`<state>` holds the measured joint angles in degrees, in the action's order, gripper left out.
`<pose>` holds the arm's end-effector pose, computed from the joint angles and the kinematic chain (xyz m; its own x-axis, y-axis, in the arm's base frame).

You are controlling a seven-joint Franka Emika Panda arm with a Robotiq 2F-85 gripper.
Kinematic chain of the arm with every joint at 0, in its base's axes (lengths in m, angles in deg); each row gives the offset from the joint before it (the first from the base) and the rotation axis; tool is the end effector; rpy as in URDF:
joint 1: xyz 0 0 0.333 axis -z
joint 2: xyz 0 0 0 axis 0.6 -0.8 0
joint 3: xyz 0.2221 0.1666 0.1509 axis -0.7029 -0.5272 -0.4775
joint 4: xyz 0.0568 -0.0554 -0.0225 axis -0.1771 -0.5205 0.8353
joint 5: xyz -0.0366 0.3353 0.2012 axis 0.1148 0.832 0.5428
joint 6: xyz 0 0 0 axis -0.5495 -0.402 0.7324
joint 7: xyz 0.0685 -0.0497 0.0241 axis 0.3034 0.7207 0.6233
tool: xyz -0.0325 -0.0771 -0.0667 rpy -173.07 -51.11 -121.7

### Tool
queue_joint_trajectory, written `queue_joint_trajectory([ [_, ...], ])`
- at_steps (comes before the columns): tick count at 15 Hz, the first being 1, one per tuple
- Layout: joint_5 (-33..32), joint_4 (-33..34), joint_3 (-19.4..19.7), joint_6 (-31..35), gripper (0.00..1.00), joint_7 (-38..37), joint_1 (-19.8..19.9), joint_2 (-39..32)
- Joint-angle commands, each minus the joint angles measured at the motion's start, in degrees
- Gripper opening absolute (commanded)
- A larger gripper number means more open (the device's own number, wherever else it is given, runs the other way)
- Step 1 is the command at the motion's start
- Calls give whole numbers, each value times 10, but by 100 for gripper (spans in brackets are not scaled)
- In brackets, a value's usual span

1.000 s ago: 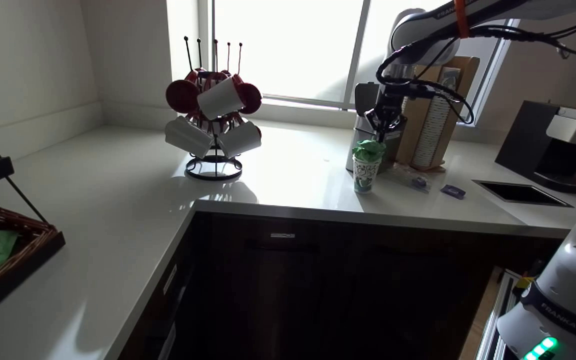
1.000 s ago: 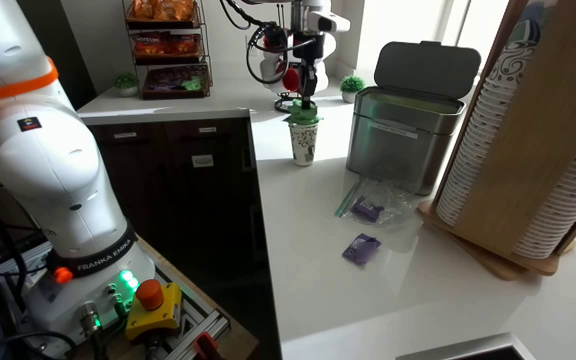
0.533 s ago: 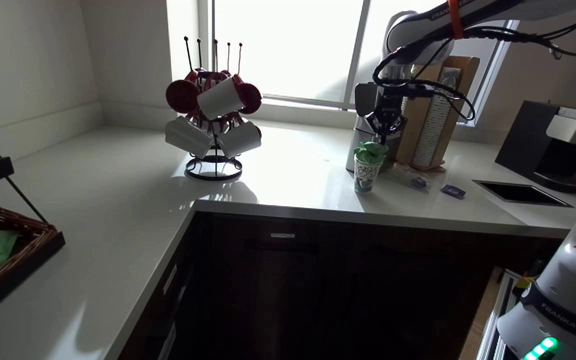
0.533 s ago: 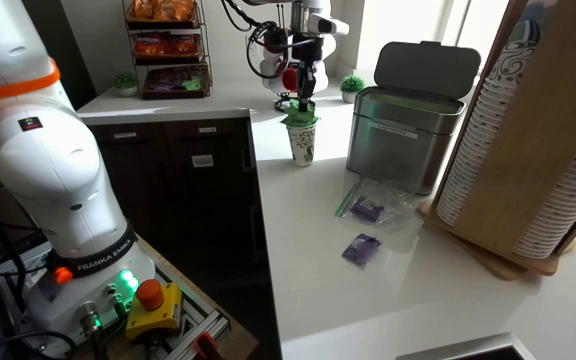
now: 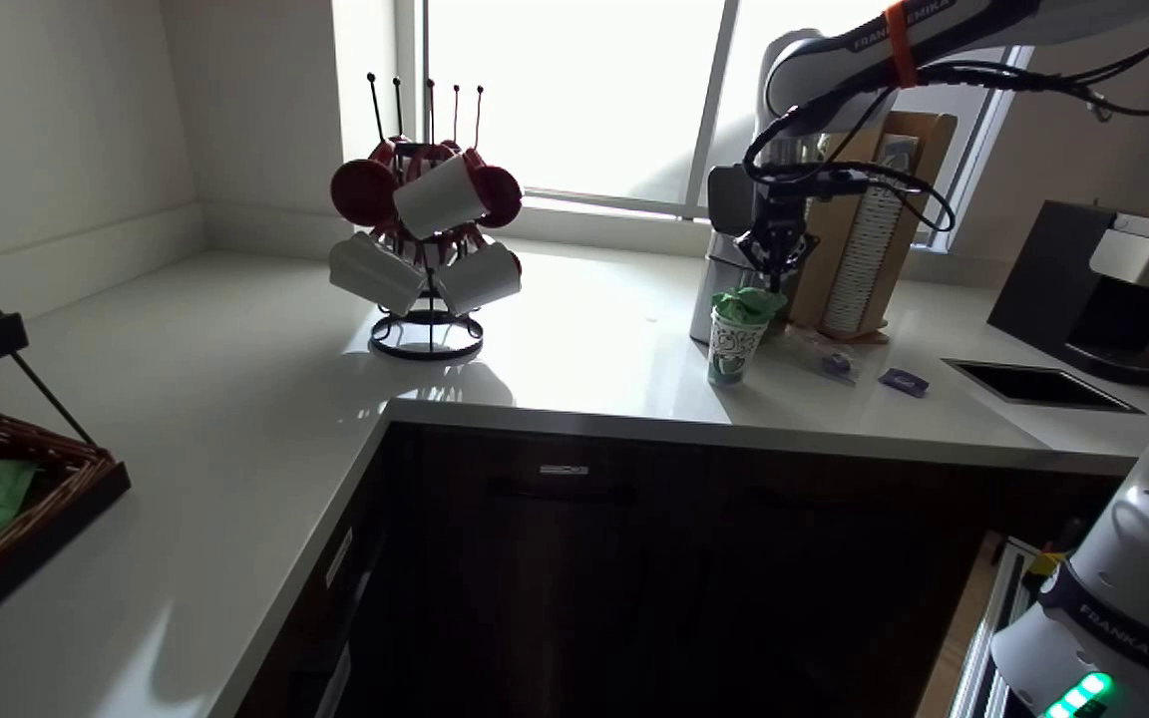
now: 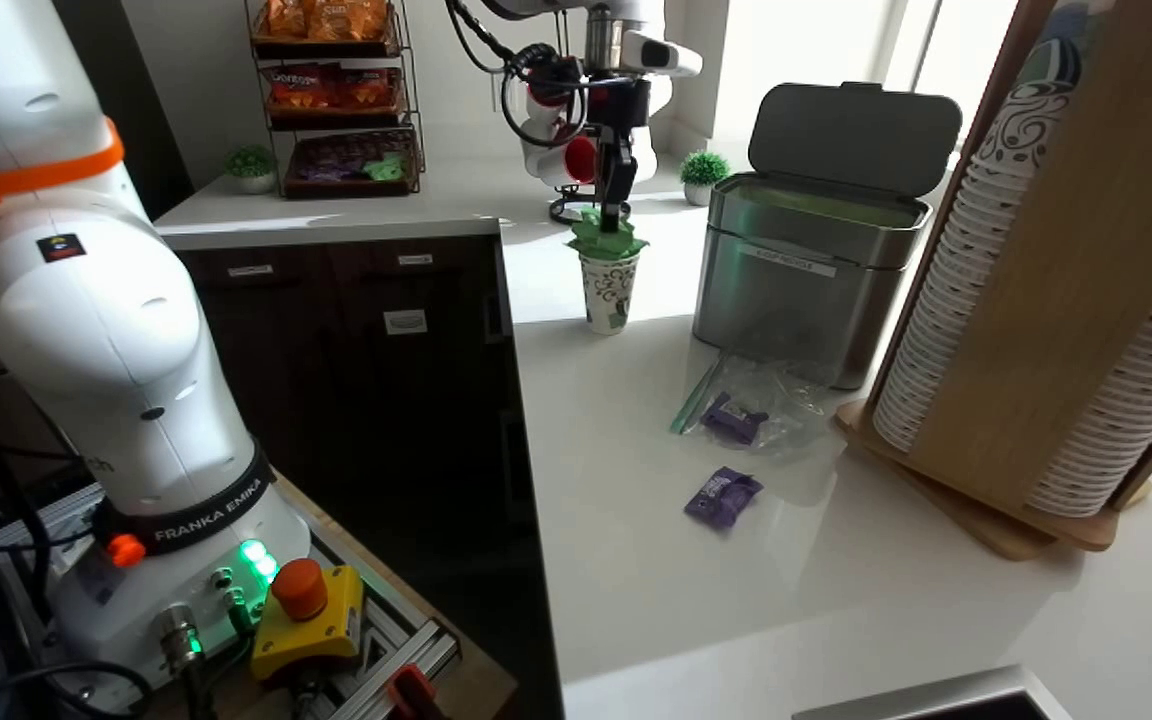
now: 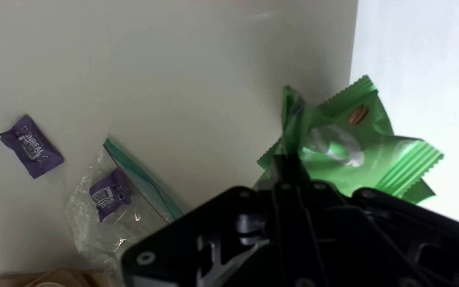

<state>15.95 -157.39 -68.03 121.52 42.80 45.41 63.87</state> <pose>0.5084 -0.1222 0.4395 0.7397 -0.6702 -0.0597 -0.6540 -0.7370 0.1703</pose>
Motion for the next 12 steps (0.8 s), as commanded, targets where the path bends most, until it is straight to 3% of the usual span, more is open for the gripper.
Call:
queue_joint_trajectory([
  [1, -7, 18, 4, -13, 0, -8, -10, -20],
  [12, -21, 34, 3, -6, 0, -22, -24, -40],
])
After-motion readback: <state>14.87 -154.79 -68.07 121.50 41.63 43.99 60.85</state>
